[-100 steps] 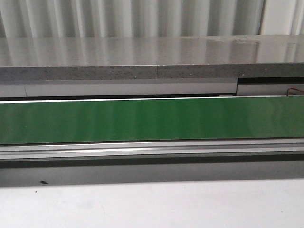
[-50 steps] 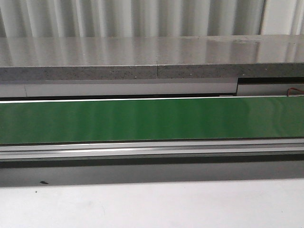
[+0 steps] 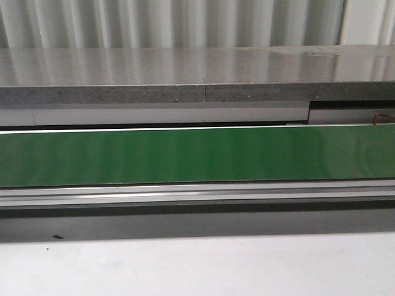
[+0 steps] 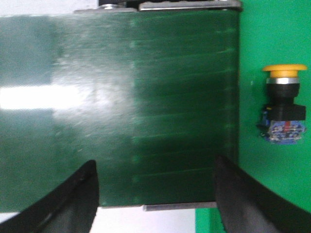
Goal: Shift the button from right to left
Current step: 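Lower the right gripper and grasp the yellow-capped button's base, then lift the button and place it on the green conveyor belt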
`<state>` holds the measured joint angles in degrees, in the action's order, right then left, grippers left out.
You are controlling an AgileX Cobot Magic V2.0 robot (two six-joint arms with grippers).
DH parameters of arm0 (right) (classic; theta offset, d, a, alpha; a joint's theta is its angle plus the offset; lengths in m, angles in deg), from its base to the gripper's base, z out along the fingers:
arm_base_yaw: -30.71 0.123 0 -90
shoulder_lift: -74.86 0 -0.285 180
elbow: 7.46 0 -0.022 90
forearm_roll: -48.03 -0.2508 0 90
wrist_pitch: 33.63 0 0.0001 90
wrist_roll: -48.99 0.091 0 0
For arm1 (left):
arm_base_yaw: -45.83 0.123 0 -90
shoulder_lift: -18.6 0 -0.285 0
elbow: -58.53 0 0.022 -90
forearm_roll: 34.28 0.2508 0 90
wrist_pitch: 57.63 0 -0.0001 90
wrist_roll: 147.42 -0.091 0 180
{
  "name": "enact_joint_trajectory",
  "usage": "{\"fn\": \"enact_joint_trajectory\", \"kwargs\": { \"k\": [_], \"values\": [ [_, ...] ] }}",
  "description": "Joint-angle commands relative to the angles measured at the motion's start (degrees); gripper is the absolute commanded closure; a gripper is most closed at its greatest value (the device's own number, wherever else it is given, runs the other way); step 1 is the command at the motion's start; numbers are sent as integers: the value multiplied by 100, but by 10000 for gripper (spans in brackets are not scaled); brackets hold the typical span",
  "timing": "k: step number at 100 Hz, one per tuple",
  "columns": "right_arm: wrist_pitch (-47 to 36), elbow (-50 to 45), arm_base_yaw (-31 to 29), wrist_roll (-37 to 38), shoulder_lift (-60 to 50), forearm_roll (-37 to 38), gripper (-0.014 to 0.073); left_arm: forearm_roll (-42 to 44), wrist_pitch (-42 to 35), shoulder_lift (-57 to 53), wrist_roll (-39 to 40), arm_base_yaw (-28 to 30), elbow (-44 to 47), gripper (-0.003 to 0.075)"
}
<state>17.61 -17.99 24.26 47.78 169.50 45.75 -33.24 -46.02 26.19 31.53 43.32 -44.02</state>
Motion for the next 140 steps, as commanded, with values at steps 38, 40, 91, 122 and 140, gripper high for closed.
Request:
{"fn": "enact_joint_trajectory", "kwargs": {
  "k": [38, 40, 91, 122, 140],
  "values": [
    [-125, 397, -1855, -135, 618, 21, 86, -11, -436, -184, 61, -42, 215, 741],
    [-120, 397, -1905, -150, 661, 21, 86, -11, -436, -184, 61, -42, 215, 741],
    [-243, 737, -2017, -1336, 1680, -216, 86, -11, -436, -184, 61, -42, 215, 741],
    [-658, 737, -1775, -1447, 2152, -206, 86, -11, -436, -184, 61, -42, 215, 741],
    [-656, 737, -1775, -1447, 2274, -193, 216, -11, -436, -184, 61, -42, 215, 741]
  ]
}}
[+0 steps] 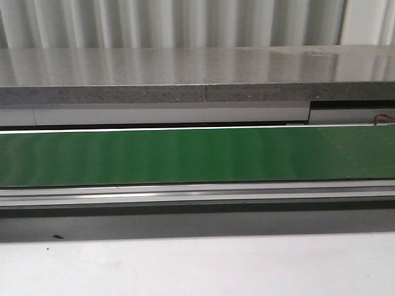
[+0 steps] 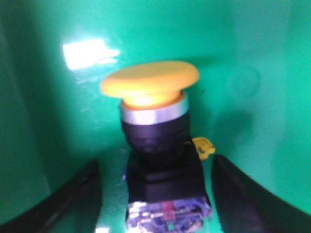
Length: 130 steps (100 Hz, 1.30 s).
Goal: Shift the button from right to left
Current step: 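Lift the button and place it on the green conveyor belt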
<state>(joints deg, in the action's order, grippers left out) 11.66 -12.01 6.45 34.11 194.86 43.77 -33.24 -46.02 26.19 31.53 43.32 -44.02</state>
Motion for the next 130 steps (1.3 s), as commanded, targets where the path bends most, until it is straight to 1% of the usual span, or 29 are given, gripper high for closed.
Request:
{"fn": "enact_joint_trajectory", "kwargs": {
  "k": [1, 9, 13, 16, 35, 58, 76, 92, 106, 116, 130],
  "values": [
    [-72, 140, 6, -79, -267, 14, 228, -11, -436, -184, 61, -42, 215, 741],
    [-87, 140, 6, -79, -281, 50, 356, -11, -436, -184, 61, -42, 215, 741],
    [-80, 140, 6, -79, -287, 50, 397, -11, -436, -184, 61, -42, 215, 741],
    [-75, 140, 6, -79, -293, 50, 411, -11, -436, -184, 61, -42, 215, 741],
    [-5, 140, 6, -49, -611, 44, 409, -11, -436, -184, 61, -42, 215, 741],
    [155, 140, 15, 310, -1568, 44, 409, -11, -436, -184, 61, -42, 215, 741],
    [574, 140, 296, 442, -2085, 16, 409, -11, -436, -184, 61, -42, 215, 741],
    [853, 116, 836, 476, -2062, -2, 409, -11, -436, -184, 61, -42, 215, 741],
    [868, 111, 1249, 790, -1950, -2, 409, -11, -436, -184, 61, -42, 215, 741],
    [951, 111, 1446, 897, -1772, -2, 409, -11, -436, -184, 61, -42, 215, 741],
    [978, 111, 1527, 897, -1560, -2, 409, -11, -436, -184, 61, -42, 215, 741]
  ]
}}
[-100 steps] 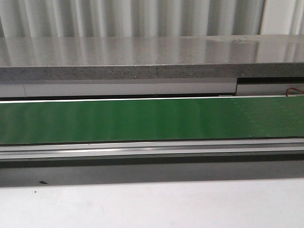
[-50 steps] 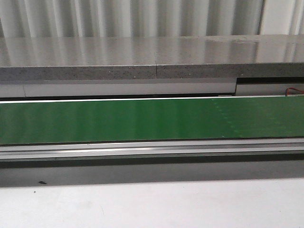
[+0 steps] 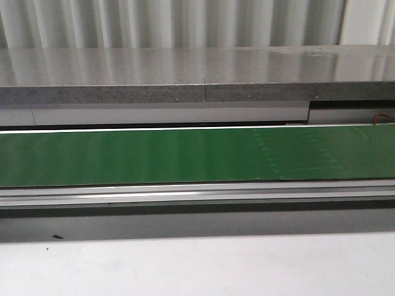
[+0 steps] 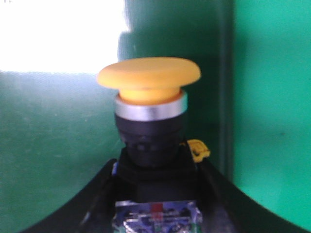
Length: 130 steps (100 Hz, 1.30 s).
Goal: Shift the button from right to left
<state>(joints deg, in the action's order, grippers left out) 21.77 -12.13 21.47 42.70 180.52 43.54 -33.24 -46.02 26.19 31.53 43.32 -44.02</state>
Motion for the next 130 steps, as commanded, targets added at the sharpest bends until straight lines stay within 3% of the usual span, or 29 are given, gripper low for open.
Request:
{"fn": "enact_joint_trajectory", "kwargs": {
  "k": [1, 20, 25, 42, 53, 67, 79, 108, 130],
  "values": [
    [-32, 123, 26, 38, -113, 21, 409, -11, -436, -184, 61, -42, 215, 741],
    [6, 123, 26, 38, 45, 16, 391, -11, -436, -184, 61, -42, 215, 741],
    [10, 123, 26, 38, 40, -38, 335, -11, -436, -184, 61, -42, 215, 741],
    [70, 128, 46, -16, -71, -457, -3, -11, -436, -184, 61, -42, 215, 741],
    [136, 128, 208, -105, -226, -479, -27, -11, -436, -184, 61, -42, 215, 741],
    [138, 128, 446, -105, -484, -378, 22, -11, -436, -184, 61, -42, 215, 741],
    [8, 109, 647, -105, -741, -194, 124, -11, -436, -184, 61, -42, 215, 741],
    [-726, -597, 890, -105, -1674, -62, 670, -11, -436, -184, 61, -42, 215, 741],
    [-1341, -1280, 890, -165, -2483, -44, 662, -11, -436, -184, 61, -42, 215, 741]
  ]
}}
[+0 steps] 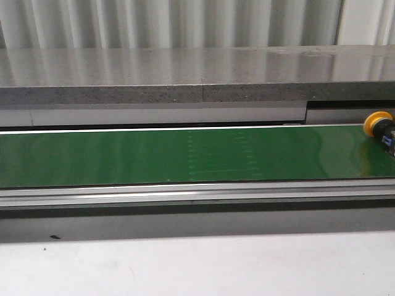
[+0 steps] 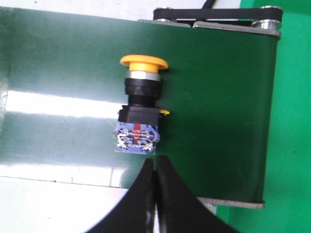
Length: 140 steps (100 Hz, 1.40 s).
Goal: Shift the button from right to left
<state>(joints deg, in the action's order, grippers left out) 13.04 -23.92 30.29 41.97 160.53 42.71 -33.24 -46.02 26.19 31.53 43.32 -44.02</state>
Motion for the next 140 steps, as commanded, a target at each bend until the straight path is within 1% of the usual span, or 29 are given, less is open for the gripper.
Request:
{"fn": "enact_joint_trajectory", "kwargs": {
  "k": [1, 17, 30, 57, 81, 113, 130, 140],
  "values": [
    [-537, -150, 8, -99, -539, 39, 662, -11, -436, -184, 61, -42, 215, 741],
    [-1110, -781, 8, -187, -1208, 44, 662, -11, -436, -184, 61, -42, 215, 741],
    [-1609, -1378, 8, -578, -1896, 44, 662, -11, -436, -184, 61, -42, 215, 741],
    [-2474, -2532, 8, -594, -3342, -58, 662, -11, -436, -184, 61, -42, 215, 741],
    [-2680, -3305, 8, -594, -4572, -324, 662, -11, -436, -184, 61, -42, 215, 741],
    [-2735, -3934, 8, -594, -5990, -329, 662, -11, -436, -184, 61, -42, 215, 741],
    [-2833, -3985, 8, -594, -6312, -323, 662, -11, -477, -184, 61, -42, 215, 741],
    [-2801, -3985, 8, -594, -6317, -323, 662, -11, -860, -184, 61, -42, 215, 741]
  ]
}}
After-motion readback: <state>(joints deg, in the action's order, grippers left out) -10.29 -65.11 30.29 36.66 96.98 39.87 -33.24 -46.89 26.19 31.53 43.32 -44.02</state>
